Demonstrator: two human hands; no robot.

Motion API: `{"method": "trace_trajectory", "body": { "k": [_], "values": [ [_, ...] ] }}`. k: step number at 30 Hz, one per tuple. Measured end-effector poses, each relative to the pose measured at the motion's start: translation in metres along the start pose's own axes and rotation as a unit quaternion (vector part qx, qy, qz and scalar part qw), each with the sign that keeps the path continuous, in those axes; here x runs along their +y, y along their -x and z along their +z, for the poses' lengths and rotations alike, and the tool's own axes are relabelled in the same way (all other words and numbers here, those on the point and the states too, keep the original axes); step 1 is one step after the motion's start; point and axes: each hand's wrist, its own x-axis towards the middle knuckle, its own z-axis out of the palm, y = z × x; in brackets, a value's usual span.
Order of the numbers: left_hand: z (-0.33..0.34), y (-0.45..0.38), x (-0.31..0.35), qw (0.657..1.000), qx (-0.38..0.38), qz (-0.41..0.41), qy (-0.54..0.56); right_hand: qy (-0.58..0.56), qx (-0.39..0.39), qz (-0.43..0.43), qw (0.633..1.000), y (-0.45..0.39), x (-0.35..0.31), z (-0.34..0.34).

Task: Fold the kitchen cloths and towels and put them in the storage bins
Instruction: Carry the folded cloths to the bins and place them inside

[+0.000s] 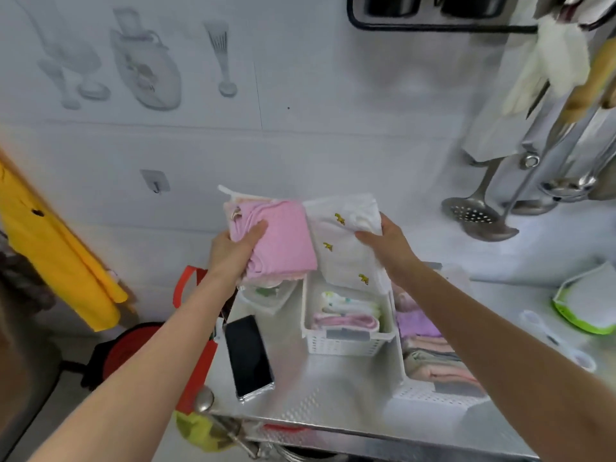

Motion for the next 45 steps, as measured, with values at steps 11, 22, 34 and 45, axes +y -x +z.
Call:
{"method": "trace_trajectory", "body": {
  "k": [11,22,34,45],
  "values": [
    [0.0,-0.036,-0.009,0.999,0.017,-0.027,0.039,0.005,-0.099,0.004,0.995,-0.064,0.034,-0.002],
    [0.033,-0.053,-0.008,0.998,0.024,-0.045,0.025,0.273,-0.066,0.01,0.96,-0.123,0.064,-0.033],
    [0.035,-0.054,-0.013,0.997,0.035,-0.046,0.049,0.672,-0.24,-0.172,0.68,-0.135,0.056,0.013],
    [0.028,-0.046,-0.019,0.997,0.039,-0.047,0.056,0.679,-0.136,-0.242,0.68,-0.131,0.078,0.007]
  ]
}}
